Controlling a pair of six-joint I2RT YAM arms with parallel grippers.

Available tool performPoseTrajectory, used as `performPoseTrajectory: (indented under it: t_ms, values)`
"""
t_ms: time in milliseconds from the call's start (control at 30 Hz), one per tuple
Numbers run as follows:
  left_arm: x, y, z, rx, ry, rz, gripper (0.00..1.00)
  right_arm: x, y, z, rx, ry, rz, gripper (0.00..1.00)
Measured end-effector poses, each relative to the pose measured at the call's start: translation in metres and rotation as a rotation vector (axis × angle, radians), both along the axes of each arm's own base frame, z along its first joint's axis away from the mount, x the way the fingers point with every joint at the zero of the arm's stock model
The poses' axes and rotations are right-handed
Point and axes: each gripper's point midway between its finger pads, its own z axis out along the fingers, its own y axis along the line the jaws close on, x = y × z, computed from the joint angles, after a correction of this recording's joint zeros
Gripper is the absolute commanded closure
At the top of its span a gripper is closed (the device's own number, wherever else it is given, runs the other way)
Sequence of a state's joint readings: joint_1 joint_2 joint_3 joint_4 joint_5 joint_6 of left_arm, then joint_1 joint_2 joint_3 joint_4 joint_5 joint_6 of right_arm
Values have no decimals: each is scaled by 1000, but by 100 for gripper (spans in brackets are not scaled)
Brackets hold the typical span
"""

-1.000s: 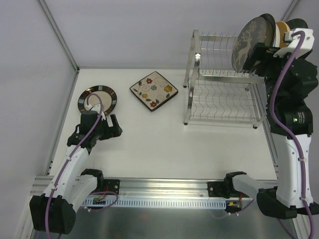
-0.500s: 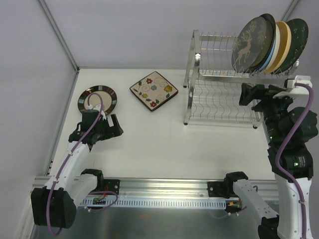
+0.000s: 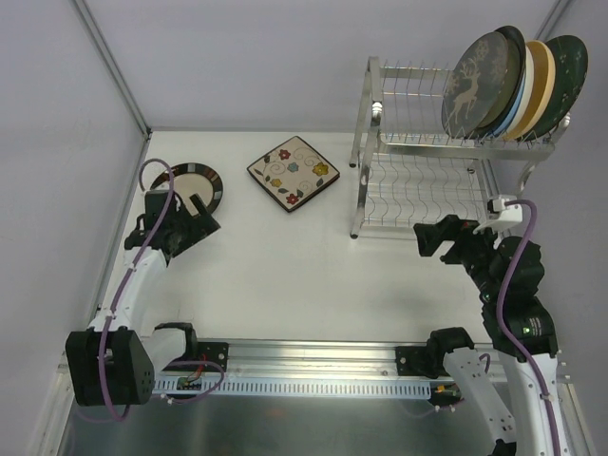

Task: Load the plates into the dish rack
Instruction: Grab a plate with the left arm

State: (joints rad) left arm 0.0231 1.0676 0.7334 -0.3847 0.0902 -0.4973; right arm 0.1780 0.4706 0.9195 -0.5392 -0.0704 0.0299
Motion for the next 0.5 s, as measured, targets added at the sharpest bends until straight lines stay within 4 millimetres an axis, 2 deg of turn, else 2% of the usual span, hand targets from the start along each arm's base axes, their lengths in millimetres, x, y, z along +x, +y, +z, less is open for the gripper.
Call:
performPoseTrajectory:
  t_ms: [67, 167, 333, 500]
  values:
    - [9, 20, 2, -9, -18, 105, 1, -3, 8, -15, 35, 36, 31, 1]
    - [19, 50, 4, -31, -43, 251, 1, -7, 14, -25, 61, 61, 61, 1]
    - [33, 85, 3, -84, -79, 424, 3, -11, 19, -26, 70, 61, 88, 0]
    - [45, 112, -3, -138, -114, 557, 9, -13, 22, -27, 74, 64, 110, 0]
